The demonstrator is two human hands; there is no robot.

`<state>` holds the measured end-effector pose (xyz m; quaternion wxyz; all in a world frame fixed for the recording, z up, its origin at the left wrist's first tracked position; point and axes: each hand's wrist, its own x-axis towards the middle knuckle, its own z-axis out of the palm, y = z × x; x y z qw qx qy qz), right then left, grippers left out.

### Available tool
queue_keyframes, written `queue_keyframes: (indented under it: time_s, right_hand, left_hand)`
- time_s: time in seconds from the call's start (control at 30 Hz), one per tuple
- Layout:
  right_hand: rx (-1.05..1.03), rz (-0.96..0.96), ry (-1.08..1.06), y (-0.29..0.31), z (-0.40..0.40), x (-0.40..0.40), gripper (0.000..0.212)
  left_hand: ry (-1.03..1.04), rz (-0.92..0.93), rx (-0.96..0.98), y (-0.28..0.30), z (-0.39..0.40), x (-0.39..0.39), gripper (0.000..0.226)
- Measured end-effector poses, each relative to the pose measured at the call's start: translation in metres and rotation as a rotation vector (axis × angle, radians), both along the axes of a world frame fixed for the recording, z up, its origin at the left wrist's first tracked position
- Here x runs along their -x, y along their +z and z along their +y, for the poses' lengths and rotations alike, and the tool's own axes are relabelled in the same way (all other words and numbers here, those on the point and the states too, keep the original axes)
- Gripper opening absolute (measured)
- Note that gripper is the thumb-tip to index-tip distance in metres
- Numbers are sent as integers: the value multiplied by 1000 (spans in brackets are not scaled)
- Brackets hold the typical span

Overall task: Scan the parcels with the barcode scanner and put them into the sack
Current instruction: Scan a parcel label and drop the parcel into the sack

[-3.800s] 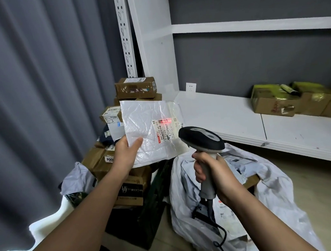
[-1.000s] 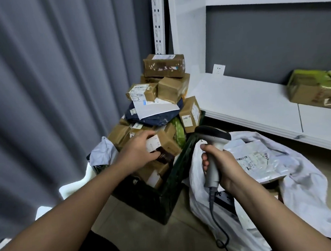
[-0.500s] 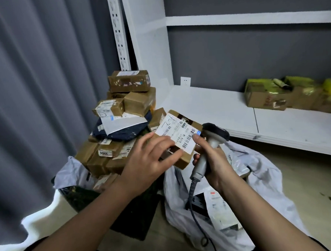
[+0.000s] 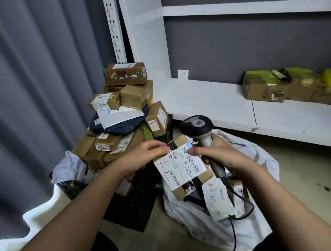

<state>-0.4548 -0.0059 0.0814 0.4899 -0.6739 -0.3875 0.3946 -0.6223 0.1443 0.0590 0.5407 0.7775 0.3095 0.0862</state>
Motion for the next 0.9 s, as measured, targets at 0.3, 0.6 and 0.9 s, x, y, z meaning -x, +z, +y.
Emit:
queue_keyframes:
  time_s: [0.3, 0.6, 0.9]
  right_hand:
    - [-268, 91, -457, -7, 8, 3, 11]
    - [-284, 270, -217, -12, 12, 26, 12]
    - [-240, 185, -190, -10, 14, 32, 22]
  left_hand:
    - [431, -223, 443, -12, 21, 5, 40]
    - [583, -538, 597, -22, 21, -13, 45]
    - [631, -504, 545, -27, 34, -15, 45]
